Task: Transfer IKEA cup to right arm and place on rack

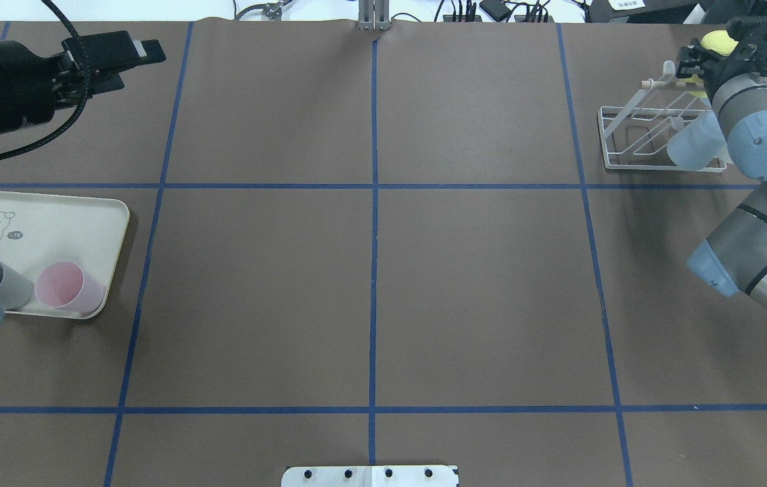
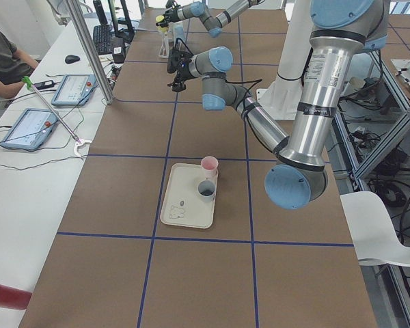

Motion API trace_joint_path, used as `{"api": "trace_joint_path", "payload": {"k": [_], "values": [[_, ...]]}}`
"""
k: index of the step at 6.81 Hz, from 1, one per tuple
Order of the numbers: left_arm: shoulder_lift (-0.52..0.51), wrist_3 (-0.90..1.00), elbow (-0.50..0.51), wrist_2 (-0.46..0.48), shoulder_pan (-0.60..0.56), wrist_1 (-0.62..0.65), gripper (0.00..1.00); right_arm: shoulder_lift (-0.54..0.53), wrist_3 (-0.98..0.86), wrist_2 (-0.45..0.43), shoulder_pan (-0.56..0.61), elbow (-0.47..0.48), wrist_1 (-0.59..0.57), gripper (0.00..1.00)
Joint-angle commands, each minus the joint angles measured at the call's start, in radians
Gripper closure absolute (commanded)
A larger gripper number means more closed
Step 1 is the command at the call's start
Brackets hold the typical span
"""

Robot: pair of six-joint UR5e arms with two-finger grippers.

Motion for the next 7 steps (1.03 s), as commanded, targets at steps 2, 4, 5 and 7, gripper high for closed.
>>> {"api": "trace_joint_path", "payload": {"k": [2,4,5,7], "values": [[-0.002,-0.004,-0.002,0.000,0.002,-0.001,0.00,-0.018,-0.010,0.055,0.001,0.004,0.049,0.00],[-0.007,-0.007,-0.005,0.000,0.002,0.001,0.00,-0.021,-0.046,0.065,0.006,0.006,0.075,0.00],[-0.007,-0.007,-0.007,-0.002,0.000,0.001,0.00,-0.015,-0.052,0.101,0.033,0.019,0.075,0.00],[-0.004,-0.002,-0.008,-0.006,-0.001,0.001,0.00,-0.024,-0.090,0.288,0.163,0.100,0.060,0.00]]}}
